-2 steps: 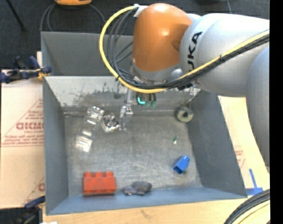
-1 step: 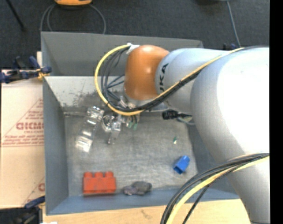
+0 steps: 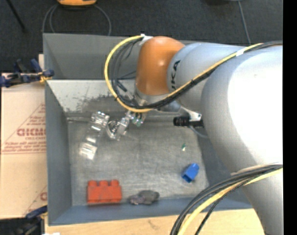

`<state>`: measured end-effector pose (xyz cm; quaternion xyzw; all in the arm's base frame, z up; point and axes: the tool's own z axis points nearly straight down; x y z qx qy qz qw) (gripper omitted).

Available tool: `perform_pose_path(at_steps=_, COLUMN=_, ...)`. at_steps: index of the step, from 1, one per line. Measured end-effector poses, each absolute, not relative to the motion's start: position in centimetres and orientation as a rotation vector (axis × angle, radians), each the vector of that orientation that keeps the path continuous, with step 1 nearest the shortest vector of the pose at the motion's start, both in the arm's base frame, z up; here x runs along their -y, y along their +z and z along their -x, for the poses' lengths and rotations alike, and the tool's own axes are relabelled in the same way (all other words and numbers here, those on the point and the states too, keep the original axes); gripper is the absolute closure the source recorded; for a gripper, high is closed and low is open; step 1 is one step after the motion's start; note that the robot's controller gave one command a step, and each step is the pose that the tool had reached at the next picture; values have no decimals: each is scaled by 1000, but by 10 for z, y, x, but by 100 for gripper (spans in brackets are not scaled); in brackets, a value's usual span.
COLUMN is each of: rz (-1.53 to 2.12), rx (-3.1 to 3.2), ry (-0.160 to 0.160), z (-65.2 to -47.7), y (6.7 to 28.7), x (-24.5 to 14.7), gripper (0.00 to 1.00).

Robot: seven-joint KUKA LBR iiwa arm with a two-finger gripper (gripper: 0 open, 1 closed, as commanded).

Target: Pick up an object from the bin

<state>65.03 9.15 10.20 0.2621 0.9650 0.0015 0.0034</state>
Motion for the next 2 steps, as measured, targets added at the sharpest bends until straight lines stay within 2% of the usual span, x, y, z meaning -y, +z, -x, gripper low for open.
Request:
perform_pose_path(at_steps=1, rz=-818, rx=-3029, ry=5, z=-655, y=102, x=-133, gripper=0)
perform_pose_path(at_steps=2, rz=-1068, rx=-2953, ry=9, z=-656, y=77, x=-124, gripper=0)
